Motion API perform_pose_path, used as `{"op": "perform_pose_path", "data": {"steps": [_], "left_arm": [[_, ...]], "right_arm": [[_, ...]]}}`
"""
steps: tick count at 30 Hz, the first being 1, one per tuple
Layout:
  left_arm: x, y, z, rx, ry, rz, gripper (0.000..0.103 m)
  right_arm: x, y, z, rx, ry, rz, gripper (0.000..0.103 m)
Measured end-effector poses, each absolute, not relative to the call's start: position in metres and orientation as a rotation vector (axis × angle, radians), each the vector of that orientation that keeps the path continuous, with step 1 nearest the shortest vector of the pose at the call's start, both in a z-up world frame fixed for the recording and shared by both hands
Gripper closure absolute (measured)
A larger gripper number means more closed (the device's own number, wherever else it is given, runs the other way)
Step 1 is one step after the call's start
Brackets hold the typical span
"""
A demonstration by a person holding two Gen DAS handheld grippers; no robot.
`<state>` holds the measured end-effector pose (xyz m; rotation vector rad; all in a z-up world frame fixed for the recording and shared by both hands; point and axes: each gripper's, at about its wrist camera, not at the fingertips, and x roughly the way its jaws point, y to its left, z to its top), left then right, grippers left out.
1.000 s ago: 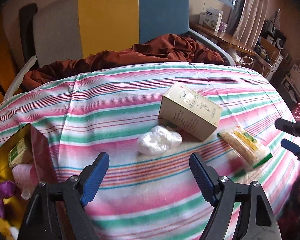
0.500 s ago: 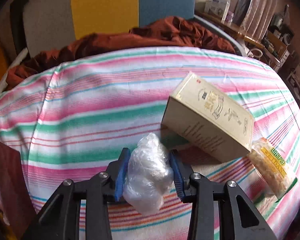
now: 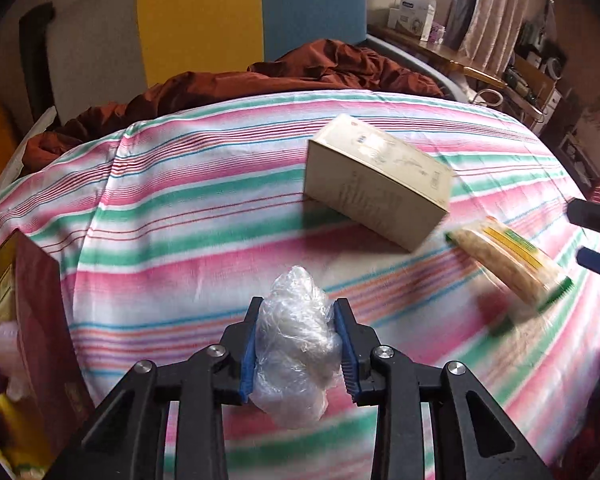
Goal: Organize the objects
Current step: 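Grasp the clear plastic bag with the left gripper, then hold the plastic bag with left while right grasps the beige ointment box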
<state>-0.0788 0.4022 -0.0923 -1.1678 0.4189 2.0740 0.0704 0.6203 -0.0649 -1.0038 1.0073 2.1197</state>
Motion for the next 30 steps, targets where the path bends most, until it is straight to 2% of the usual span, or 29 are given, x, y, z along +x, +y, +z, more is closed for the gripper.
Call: {"op": "perform_pose_path", "data": {"steps": [7, 17, 22, 24, 26, 27, 28, 30], "left_arm": [[-0.043, 0.365, -0.062, -1.091, 0.368, 2.04, 0.069], [-0.03, 0.31, -0.028, -1.018, 0.275, 2.048, 0.069], [-0.038, 0.281, -0.016, -1.004, 0.232, 2.105, 0.069], [-0.043, 0.271, -0.014, -1.011, 0.215, 2.13, 0.069], [-0.047, 0.262, -0.013, -1.016, 0.199, 2.158, 0.069], [-0.049, 0.257, -0.013, -1.018, 0.193, 2.171, 0.068], [-0.05, 0.254, -0.013, -1.019, 0.187, 2.184, 0.068], [-0.052, 0.246, -0.012, -1.017, 0.176, 2.205, 0.068]], "right_arm": [[0.025, 0.581, -0.068, -1.187, 0.779, 2.271, 0.015], [-0.078, 0.533, -0.063, -1.352, 0.214, 2.451, 0.015], [-0.128, 0.53, -0.09, -1.523, 0.06, 2.389, 0.015], [-0.137, 0.531, -0.103, -1.573, 0.06, 2.362, 0.015], [-0.14, 0.533, -0.114, -1.591, 0.101, 2.34, 0.023], [-0.138, 0.533, -0.117, -1.602, 0.135, 2.342, 0.041], [-0.136, 0.532, -0.12, -1.608, 0.171, 2.352, 0.051], [-0.13, 0.526, -0.12, -1.591, 0.175, 2.352, 0.051]]}}
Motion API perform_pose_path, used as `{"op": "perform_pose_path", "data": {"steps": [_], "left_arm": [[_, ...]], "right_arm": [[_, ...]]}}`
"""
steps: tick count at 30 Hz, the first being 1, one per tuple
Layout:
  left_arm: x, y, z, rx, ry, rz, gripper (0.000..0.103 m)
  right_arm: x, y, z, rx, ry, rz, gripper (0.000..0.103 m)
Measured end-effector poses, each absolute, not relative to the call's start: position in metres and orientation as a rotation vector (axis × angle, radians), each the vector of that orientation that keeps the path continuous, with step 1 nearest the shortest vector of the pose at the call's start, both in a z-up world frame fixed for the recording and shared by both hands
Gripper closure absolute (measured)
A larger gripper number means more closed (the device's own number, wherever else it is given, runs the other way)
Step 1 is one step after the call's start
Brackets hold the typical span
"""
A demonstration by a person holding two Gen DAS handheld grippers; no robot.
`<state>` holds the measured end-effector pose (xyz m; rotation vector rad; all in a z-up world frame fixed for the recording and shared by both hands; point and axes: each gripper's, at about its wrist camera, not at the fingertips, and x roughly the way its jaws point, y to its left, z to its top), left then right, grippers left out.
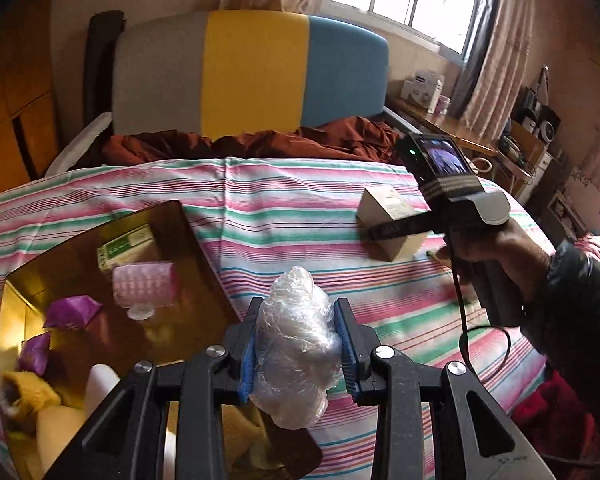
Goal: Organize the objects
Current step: 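Hold the plastic bag with left while right grasps the beige ointment box, then carry the plastic bag with left while right carries the beige box toward the tray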
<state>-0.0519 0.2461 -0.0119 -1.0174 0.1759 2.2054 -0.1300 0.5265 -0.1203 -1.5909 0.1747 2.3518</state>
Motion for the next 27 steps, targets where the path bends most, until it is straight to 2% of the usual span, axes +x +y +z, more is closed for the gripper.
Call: {"op": "perform_pose_path", "data": {"steps": [22, 27], "left_arm": [[-0.033, 0.179, -0.001, -0.967, 0.131, 2.355, 0.068], [-0.031, 0.148, 0.0, -0.964, 0.077, 2.391, 0.068]], "right_arm": [[-0.059, 0.439, -0.117, -1.593, 0.332, 2.442, 0.051], [-0.051, 0.428, -0.116, -1.567, 0.419, 2.455, 0.052]]}}
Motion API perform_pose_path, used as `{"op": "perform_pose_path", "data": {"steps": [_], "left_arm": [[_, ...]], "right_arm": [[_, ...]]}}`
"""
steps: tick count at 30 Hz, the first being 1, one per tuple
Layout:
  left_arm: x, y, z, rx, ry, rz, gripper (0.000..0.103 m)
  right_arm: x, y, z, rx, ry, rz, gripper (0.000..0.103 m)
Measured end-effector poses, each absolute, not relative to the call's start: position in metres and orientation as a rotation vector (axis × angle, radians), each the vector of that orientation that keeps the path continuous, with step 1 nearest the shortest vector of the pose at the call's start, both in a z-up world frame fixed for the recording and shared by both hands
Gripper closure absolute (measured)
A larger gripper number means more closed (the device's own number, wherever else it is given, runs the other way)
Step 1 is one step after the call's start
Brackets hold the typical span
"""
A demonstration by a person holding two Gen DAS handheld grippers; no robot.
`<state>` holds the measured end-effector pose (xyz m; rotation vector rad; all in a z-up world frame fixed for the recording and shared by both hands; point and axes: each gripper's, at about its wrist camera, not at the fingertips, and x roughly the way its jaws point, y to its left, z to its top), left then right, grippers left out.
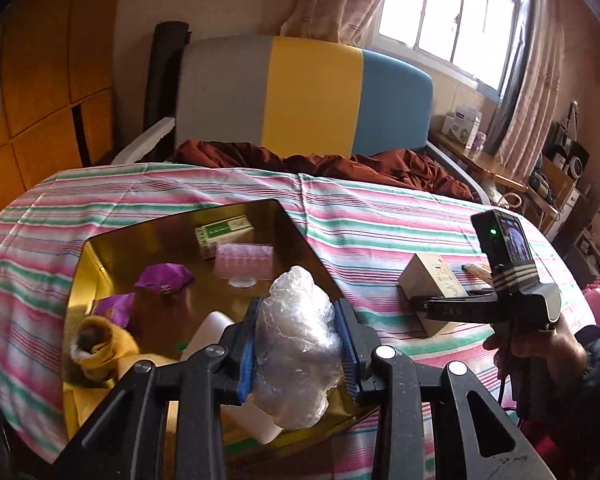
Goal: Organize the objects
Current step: 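Carry the plastic bag with left while right carries the beige box toward the tray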
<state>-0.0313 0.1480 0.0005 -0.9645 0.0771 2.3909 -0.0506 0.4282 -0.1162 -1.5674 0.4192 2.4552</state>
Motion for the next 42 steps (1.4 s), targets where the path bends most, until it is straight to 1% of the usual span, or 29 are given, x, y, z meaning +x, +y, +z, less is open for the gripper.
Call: {"op": "perform_pose_path", "data": {"steps": [3, 8, 14, 18, 26, 32, 42], "left_arm": [[-0.032, 0.124, -0.002, -0.98, 0.032, 2.423, 0.068], [-0.035, 0.078, -0.004, -1.004, -0.048, 2.49, 0.068], [-0.037, 0.029, -0.012, -1.042, -0.119, 2.575, 0.068], [-0.035, 0.008, -0.02, -1.07, -0.155, 2.607, 0.068], [-0.036, 0.01, -0.025, -1.077, -0.14, 2.604, 0.068], [-0.042, 0.023, -0.019, -1.049, -0.078, 2.602, 0.068], [-0.087, 0.055, -0.007, -1.01, 0.014, 2.571, 0.067]], "right_arm": [[-0.046, 0.419, -0.113, -1.56, 0.439, 2.46, 0.051], [-0.04, 0.406, -0.112, -1.551, 0.412, 2.466, 0.051], [-0.041, 0.407, -0.114, -1.546, 0.42, 2.47, 0.051], [-0.042, 0.399, -0.117, -1.56, 0.34, 2.473, 0.051], [-0.039, 0.395, -0.12, -1.518, 0.295, 2.495, 0.051], [-0.038, 0.393, -0.12, -1.506, 0.27, 2.508, 0.051], [-0.037, 0.393, -0.119, -1.508, 0.264, 2.511, 0.051]]}}
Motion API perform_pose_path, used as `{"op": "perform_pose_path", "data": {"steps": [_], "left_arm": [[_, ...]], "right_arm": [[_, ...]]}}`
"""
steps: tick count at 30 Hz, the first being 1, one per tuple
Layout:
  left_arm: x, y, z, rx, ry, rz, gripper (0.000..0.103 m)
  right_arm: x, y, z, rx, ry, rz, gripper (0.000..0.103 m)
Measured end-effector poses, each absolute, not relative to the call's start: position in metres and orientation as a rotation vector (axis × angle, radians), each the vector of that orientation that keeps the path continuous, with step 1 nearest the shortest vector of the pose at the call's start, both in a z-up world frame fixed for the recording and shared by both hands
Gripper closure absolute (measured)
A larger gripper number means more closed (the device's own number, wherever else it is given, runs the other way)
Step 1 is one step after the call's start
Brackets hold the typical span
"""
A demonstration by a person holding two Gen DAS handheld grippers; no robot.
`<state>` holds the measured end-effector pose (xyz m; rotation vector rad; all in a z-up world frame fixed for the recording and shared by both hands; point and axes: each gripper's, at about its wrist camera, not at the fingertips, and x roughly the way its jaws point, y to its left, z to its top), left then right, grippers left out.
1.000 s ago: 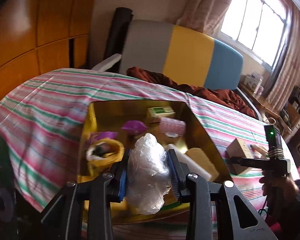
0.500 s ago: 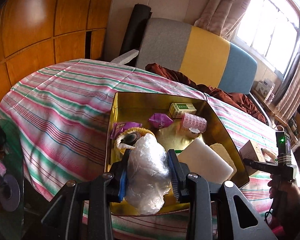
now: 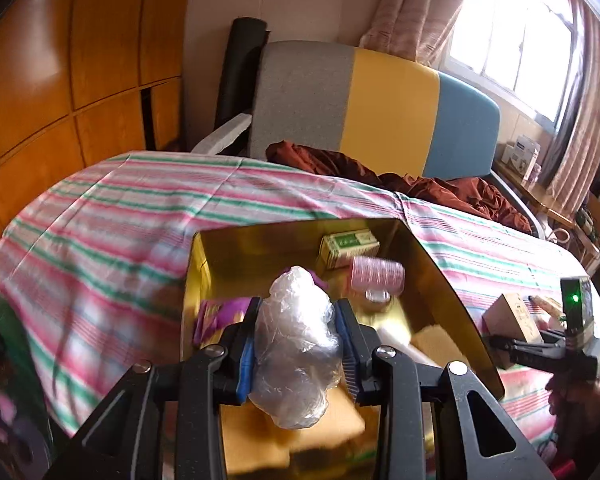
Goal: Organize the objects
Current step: 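Carry the plastic bag with left while right carries the beige box toward the tray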
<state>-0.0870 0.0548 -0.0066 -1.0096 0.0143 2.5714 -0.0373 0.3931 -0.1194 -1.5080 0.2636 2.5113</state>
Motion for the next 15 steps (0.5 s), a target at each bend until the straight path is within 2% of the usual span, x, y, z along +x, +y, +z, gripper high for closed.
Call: {"op": "perform_pose_path", "data": {"steps": [6, 15], "left_arm": [[-0.144, 0.064, -0.009, -1.089, -0.054, 2.505, 0.067], [-0.205, 0.067, -0.045, -1.265, -0.029, 2.511, 0.066]], "right_arm": [[-0.037, 0.392, -0.119, -1.507, 0.262, 2.512, 0.051], [-0.036, 0.392, -0.118, -1.502, 0.264, 2.522, 0.051]]}}
